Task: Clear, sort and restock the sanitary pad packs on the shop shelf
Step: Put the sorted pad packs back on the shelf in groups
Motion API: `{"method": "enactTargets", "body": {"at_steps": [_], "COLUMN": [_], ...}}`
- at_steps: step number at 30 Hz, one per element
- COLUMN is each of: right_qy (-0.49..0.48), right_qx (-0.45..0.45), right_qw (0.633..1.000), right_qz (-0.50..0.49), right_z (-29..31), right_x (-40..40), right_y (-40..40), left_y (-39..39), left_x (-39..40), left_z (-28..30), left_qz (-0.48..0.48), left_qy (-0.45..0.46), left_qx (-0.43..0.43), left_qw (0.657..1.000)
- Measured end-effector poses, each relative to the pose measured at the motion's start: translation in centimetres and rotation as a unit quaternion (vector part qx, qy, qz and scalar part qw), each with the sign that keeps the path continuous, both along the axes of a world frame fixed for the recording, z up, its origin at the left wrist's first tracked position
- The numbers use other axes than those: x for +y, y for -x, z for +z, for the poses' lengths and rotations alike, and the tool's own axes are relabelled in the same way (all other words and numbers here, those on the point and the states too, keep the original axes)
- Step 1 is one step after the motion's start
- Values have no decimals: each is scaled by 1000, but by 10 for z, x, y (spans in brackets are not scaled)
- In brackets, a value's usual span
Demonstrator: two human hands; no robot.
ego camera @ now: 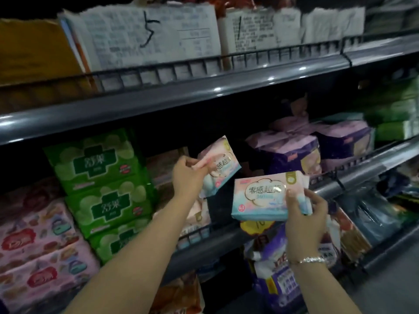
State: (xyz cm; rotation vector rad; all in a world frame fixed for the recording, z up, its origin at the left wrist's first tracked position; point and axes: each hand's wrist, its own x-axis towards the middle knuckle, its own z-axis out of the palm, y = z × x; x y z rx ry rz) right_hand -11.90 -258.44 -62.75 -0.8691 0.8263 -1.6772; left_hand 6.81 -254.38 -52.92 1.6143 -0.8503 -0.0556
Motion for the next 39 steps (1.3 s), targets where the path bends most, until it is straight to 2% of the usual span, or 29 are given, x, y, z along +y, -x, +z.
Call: {"method": "enactTargets", "body": {"at_steps": [6, 16, 19, 22, 24, 25, 28, 32, 36, 39], "right_qy": [10, -23, -23, -27, -31, -34, -36, -41, -35, -35], "right_qx": [41, 23, 20, 13, 0, -8, -34, -36, -33, -24], "right_qw": [999, 999, 999, 999, 999, 999, 999, 998, 998, 999], "right_qz": [4, 10, 16, 17, 16, 18, 13, 15, 27, 33], "right_z": [-10, -23, -24, -25, -23, -22, -20, -21, -22, -24], "right_x": [-33, -51, -50, -49, -47, -47, -47, -50, -51, -51], "right_y": [-26, -71, -80, -85, -85, -85, -82, -80, -81, -82], "left_y": [-44, -110, -120, -128, -127, -126, -122, -120, -139, -147], "left_x": [-77, -113, -115, -117, -120, -122, -130, -138, -131, -126], "left_z": [-5, -47, -50, -45, -43, -43, -44, -47, -46, -42], "left_qz": [-13, -25, 9, 33, 48, 44, -37, -149, -122, -94], "left_qy": [-129, -217, -314, -429, -464, -460, -391, -391, -405, -429], "left_qx": [-20, -135, -222, -272, -302, -306, -290, -300, -294, -336], "left_qw": [991, 966, 923, 861, 831, 832, 872, 857, 857, 833]}}
